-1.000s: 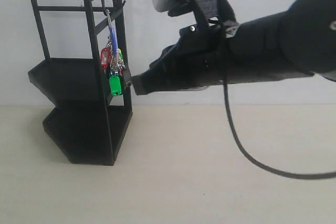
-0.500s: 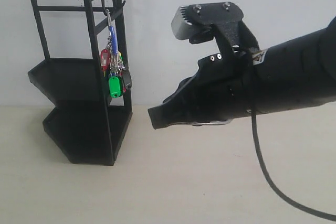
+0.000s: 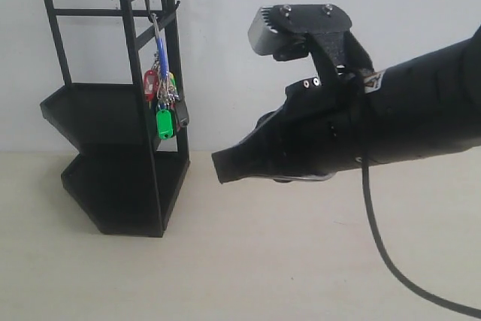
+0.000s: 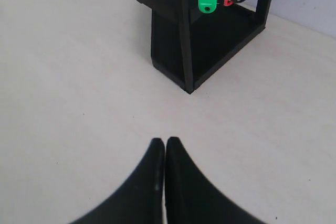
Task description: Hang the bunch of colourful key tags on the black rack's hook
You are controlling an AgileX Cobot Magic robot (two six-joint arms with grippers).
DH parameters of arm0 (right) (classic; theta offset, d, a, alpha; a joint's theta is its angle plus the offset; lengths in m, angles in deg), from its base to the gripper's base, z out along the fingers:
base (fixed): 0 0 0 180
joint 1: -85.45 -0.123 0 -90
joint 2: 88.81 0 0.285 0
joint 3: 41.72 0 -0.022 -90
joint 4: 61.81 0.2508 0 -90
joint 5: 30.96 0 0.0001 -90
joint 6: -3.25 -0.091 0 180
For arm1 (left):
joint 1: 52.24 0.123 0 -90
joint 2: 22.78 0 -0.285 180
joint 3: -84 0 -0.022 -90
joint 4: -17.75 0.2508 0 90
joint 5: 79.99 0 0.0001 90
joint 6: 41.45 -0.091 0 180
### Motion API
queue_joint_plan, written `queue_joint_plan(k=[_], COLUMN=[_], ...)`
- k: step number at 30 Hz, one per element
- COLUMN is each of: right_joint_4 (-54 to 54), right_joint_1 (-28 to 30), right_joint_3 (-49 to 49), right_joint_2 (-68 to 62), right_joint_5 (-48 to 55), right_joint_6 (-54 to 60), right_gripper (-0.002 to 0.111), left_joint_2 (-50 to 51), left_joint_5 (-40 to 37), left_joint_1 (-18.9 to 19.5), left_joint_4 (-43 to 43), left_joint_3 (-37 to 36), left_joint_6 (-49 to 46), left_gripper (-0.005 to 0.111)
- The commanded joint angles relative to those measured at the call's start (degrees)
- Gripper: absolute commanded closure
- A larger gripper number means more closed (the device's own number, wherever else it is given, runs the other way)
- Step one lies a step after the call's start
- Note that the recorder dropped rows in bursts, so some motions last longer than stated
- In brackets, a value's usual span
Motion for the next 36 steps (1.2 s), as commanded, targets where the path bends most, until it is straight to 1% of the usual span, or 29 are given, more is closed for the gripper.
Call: queue_joint_plan(k=[1,7,12,16,18,22,26,29,31,36], right_joint_4=[-0.36,-0.81,-0.81,-0.81,-0.81,-0.58,-0.6,-0.94,-0.83,-0.47], right_joint_1=[0.19,0.19,0.19,0.19,0.19,0.19,0.19,0.35,2.31,10.75], right_joint_3=[-0.14,-0.14,-0.41,-3.68,-6.31,-13.92,-21.75,-27.45,-31.04,-37.94], right_joint_2=[1.83,3.47,5.62,6.04,6.04,7.75,12.23,17.49,22.08,34.13], right_joint_5=[5.15,9.18,15.17,14.7,12.98,6.08,0.13,-2.55,-3.72,-7.43], right_joint_6=[-0.67,-0.55,-0.39,0.7,2.0,2.31,2.17,4.71,5.39,5.14], right_gripper=[0.108,0.108,0.108,0.108,0.108,0.108,0.108,0.108,0.108,0.108], left_joint_2=[0.2,0.2,0.2,0.2,0.2,0.2,0.2,0.2,0.2,0.2], left_joint_5=[0.2,0.2,0.2,0.2,0.2,0.2,0.2,0.2,0.2,0.2], left_joint_1=[0.12,0.12,0.12,0.12,0.12,0.12,0.12,0.12,0.12,0.12], left_joint_4=[0.04,0.04,0.04,0.04,0.04,0.04,0.04,0.04,0.04,0.04], left_joint_3=[0.14,0.14,0.14,0.14,0.14,0.14,0.14,0.14,0.14,0.14], left_joint_6=[0.0,0.0,0.0,0.0,0.0,0.0,0.0,0.0,0.0,0.0], left_gripper=[0.102,0.102,0.102,0.102,0.102,0.102,0.102,0.102,0.102,0.102])
